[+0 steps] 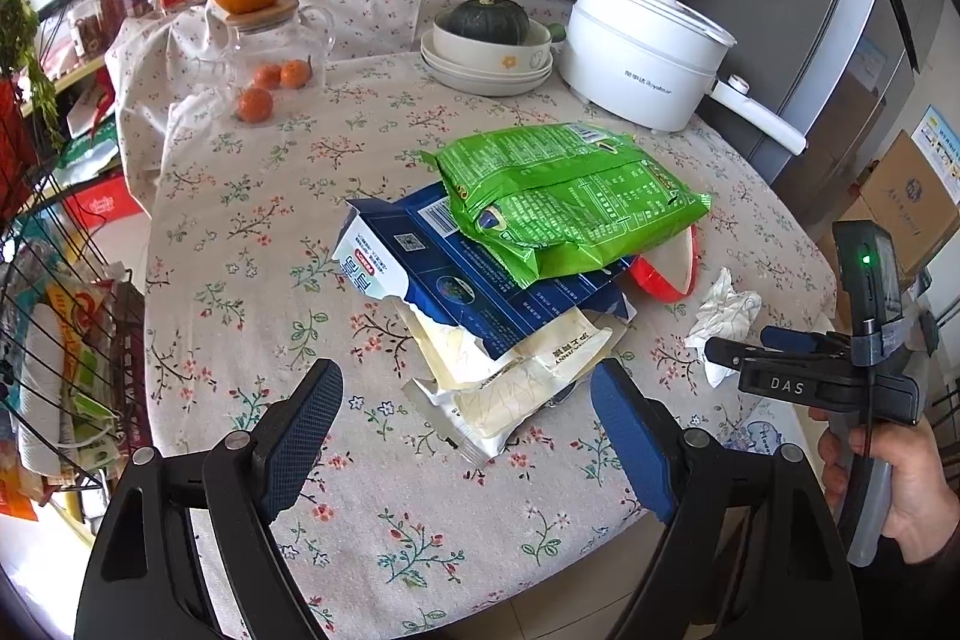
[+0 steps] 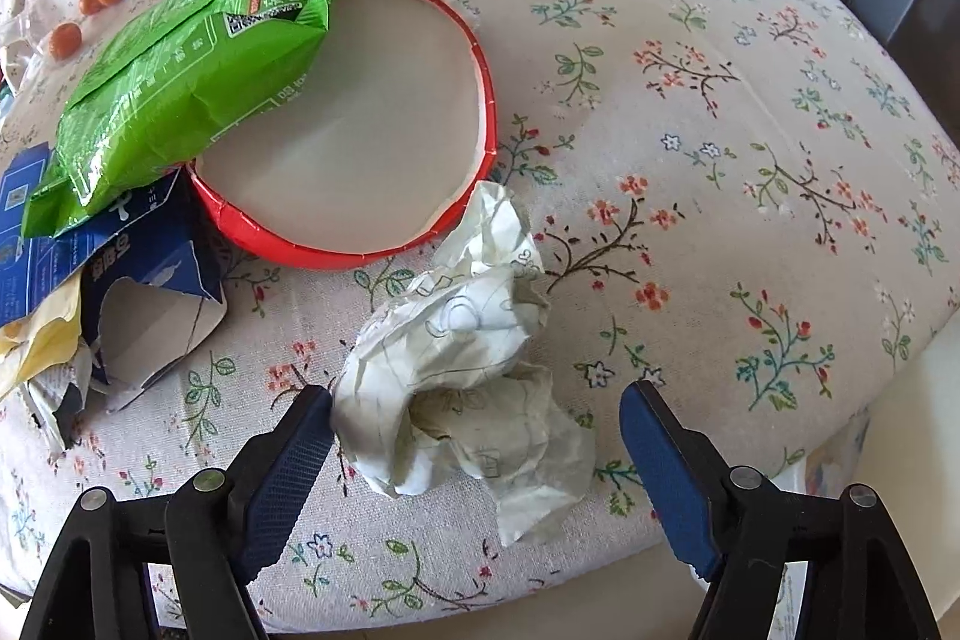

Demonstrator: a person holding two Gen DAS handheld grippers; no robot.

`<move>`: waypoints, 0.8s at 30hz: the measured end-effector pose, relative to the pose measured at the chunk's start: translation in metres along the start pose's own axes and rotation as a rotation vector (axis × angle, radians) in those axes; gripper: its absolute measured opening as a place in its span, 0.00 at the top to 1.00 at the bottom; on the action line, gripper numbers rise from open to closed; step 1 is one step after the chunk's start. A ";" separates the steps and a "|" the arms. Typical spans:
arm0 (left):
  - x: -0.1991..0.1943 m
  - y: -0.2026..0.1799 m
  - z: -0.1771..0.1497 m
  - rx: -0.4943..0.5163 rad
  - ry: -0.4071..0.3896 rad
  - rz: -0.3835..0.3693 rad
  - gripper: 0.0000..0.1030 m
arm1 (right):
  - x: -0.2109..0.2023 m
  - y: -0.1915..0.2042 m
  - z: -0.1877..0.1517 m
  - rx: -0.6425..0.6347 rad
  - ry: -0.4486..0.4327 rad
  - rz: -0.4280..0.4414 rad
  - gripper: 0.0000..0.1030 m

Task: Collect trash
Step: 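Grasp the crumpled white paper with the right tool, then lift the paper with the right tool while the left tool grasps the green snack bag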

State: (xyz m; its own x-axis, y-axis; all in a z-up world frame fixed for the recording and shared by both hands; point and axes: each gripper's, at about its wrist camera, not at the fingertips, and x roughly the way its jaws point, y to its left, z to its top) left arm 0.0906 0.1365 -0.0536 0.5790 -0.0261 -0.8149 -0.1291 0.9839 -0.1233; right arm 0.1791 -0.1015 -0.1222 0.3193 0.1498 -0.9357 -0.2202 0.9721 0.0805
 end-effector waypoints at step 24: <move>0.046 -0.063 0.032 0.212 -0.010 0.020 0.16 | -0.040 -0.032 0.000 -0.011 -0.043 0.035 0.69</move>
State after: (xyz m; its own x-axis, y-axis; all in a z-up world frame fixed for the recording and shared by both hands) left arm 0.1511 0.0786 -0.0652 0.5860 -0.0058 -0.8103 0.0314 0.9994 0.0156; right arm 0.1737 -0.1386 -0.0873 0.3504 0.1915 -0.9168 -0.2424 0.9641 0.1088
